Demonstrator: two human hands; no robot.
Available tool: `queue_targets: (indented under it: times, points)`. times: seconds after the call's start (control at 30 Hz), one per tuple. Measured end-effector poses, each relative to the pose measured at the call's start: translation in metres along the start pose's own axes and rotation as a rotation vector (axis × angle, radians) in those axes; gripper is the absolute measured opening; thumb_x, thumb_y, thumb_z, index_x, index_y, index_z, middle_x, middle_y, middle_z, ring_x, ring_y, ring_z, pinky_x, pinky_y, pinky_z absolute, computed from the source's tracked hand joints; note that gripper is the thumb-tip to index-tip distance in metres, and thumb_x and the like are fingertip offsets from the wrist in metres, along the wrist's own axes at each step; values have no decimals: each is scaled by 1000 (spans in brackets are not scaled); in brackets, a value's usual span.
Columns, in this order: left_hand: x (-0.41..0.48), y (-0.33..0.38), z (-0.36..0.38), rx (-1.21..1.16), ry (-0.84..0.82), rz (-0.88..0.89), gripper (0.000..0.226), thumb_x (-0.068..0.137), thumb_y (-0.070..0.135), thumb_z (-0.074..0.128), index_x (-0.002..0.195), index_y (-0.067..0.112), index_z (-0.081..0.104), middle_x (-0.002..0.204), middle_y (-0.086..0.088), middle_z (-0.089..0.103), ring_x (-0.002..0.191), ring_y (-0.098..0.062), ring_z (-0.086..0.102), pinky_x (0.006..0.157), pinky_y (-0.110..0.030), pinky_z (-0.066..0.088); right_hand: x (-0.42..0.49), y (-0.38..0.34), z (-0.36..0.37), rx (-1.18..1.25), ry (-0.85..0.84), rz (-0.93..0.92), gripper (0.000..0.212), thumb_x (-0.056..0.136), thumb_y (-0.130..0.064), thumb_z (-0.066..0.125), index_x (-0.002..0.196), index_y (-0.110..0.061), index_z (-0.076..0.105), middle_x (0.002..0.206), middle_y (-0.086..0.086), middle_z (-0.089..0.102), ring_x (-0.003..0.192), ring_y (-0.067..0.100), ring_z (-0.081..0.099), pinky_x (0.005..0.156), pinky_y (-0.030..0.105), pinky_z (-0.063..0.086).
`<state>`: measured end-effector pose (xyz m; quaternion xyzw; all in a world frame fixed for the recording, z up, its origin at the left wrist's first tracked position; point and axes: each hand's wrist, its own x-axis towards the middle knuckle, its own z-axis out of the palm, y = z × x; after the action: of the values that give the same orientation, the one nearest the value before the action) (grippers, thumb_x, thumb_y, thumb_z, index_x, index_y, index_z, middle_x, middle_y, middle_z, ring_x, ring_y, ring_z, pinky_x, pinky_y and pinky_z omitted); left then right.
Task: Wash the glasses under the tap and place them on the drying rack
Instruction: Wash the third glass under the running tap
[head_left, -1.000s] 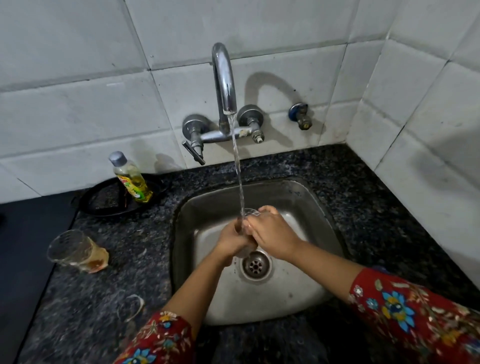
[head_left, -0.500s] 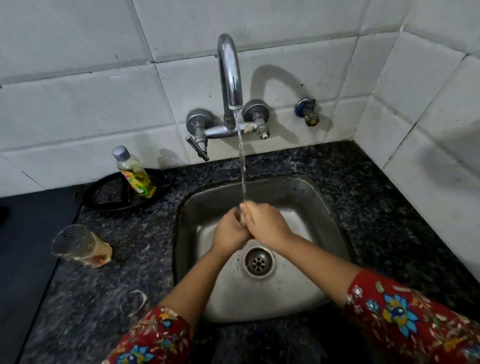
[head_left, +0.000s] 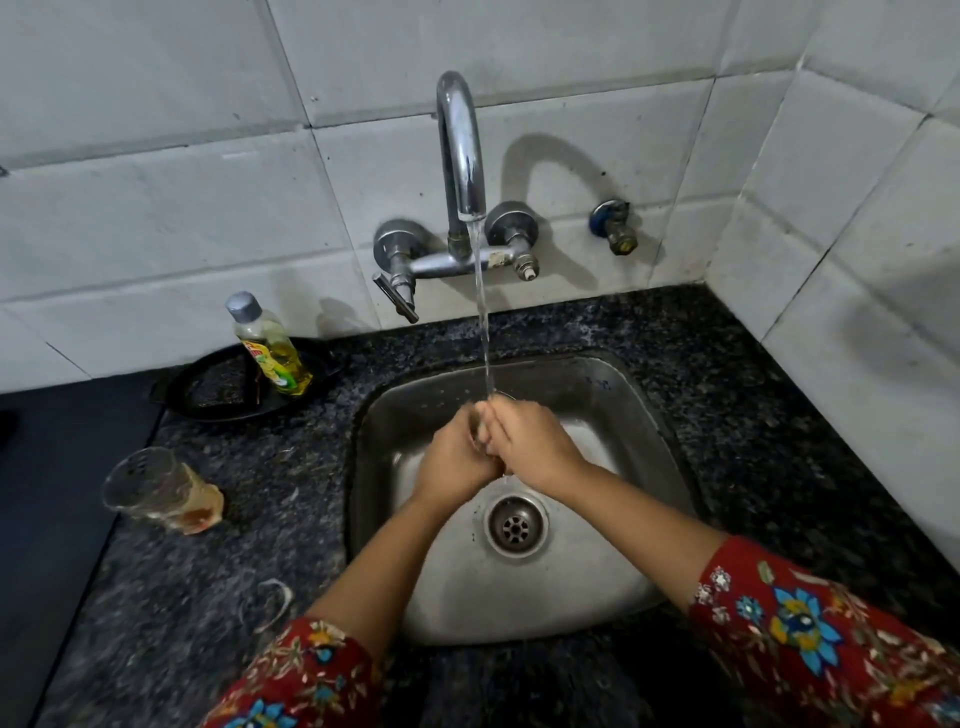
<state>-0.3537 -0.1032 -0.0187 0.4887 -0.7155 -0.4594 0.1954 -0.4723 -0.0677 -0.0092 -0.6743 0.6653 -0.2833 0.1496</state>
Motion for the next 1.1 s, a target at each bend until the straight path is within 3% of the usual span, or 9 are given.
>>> queue_targets:
  times: [0.13, 0.27, 0.33, 0.43, 0.5, 0.67, 0.83, 0.97, 1.1]
  points:
    - [0, 9, -22, -242, -352, 73, 30, 64, -15, 70, 84, 6, 61, 64, 8, 66, 60, -1, 62, 57, -18, 47, -15, 6, -14, 73, -60, -230, 31, 96, -29, 34, 85, -10, 56, 80, 5, 64, 70, 17, 53, 70, 26, 40]
    - [-9, 16, -2, 295, 131, 29, 33, 69, 23, 75, 94, 20, 54, 77, 10, 61, 70, -10, 58, 61, -27, 41, -4, -2, -1, 24, 11, 6, 30, 99, -29, 36, 88, -10, 58, 85, 10, 69, 78, 30, 63, 73, 41, 49]
    - [-9, 11, 1, 340, 189, 45, 30, 70, 27, 71, 92, 20, 52, 80, 7, 62, 74, -16, 60, 61, -28, 40, 0, -5, 2, 27, 17, 19, 31, 100, -29, 36, 87, -10, 57, 86, 12, 69, 79, 32, 64, 72, 43, 50]
    - [2, 6, -16, -117, -177, 96, 35, 60, 8, 75, 89, 17, 58, 84, 4, 66, 81, -11, 65, 68, -25, 48, -10, 0, -6, 89, 15, -160, 27, 98, -24, 38, 83, -10, 57, 79, 8, 66, 70, 24, 60, 66, 40, 48]
    - [5, 1, -22, -182, -321, 155, 38, 56, -2, 75, 88, 12, 60, 85, 1, 66, 79, -4, 64, 71, -21, 50, -17, 1, -9, 81, -33, -203, 26, 97, -24, 38, 84, -10, 56, 78, 7, 65, 69, 23, 58, 64, 37, 45]
    - [-4, -5, -2, 317, 49, 184, 38, 66, 32, 70, 97, 20, 51, 88, 4, 68, 81, -18, 65, 69, -37, 53, 0, -16, -2, -10, -95, 176, 42, 101, -36, 31, 90, -8, 61, 92, 16, 69, 85, 34, 64, 74, 40, 49]
    - [-7, 0, -3, 184, 14, 206, 51, 71, 32, 70, 114, 21, 45, 85, 10, 62, 82, -19, 65, 64, -32, 49, 1, -25, -4, -141, -11, 158, 46, 101, -38, 29, 88, -10, 63, 90, 14, 69, 83, 33, 64, 65, 34, 40]
    - [-14, -1, 9, 316, 111, 201, 75, 74, 35, 70, 137, 21, 32, 97, 0, 68, 84, -24, 66, 66, -37, 53, 18, -30, -5, -65, -47, 488, 48, 99, -41, 30, 90, -12, 67, 85, 11, 70, 82, 30, 66, 62, 30, 39]
    - [-15, -8, 12, 237, 108, 86, 69, 82, 30, 65, 138, 19, 27, 90, -2, 66, 68, -19, 60, 50, -28, 38, 11, -36, -8, -319, -131, 287, 35, 100, -30, 32, 99, -16, 64, 99, 10, 68, 92, 31, 64, 69, 33, 41]
